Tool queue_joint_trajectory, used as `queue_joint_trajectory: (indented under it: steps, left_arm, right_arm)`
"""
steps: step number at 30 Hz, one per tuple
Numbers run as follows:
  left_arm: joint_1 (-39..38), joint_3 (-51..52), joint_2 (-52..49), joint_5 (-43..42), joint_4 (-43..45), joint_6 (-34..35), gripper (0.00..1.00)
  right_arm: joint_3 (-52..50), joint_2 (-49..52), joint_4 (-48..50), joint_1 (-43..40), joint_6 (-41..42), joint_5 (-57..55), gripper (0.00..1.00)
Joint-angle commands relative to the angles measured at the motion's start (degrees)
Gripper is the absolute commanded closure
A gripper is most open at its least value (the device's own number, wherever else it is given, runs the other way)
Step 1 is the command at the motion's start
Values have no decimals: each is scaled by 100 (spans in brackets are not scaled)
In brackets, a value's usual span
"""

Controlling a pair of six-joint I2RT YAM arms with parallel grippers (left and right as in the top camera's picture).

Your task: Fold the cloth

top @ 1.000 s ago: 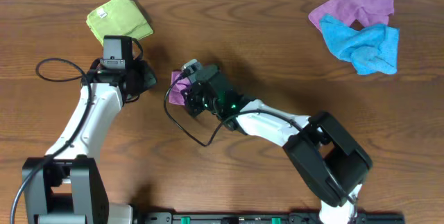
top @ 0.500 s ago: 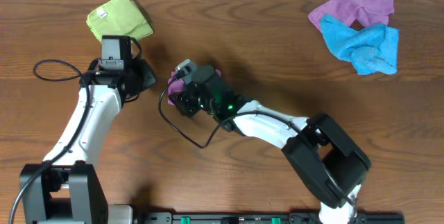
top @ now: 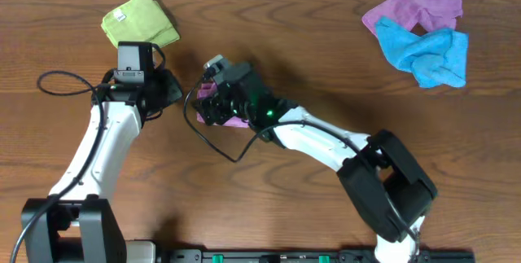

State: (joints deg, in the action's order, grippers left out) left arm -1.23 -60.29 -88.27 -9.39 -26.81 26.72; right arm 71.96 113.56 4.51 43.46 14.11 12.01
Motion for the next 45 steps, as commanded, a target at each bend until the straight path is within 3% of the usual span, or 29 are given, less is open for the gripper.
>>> queue_joint_trajectory:
  steps: [1,13,22,38,42,45]
  left_arm:
    - [72,39,144,83,-44,-101,94]
    - [282,39,216,74,-39,-101,94]
    - [282,39,216,39,-42,-101,94]
    - [282,39,254,35,-37,-103,94]
    - [345,39,466,33,-46,-101,79]
    - [433,39,643,-105,-44,-101,73]
  right_arm:
    - [125,35,-173,-42,133,98,16]
    - [125,125,-205,-24,129,282,9]
    - [129,682,501,-17,227,304,2]
    - [153,835,627,225,306,564,1]
    - [153,372,63,160,323,393,1]
    - [153,7,-490,103,321,299,1]
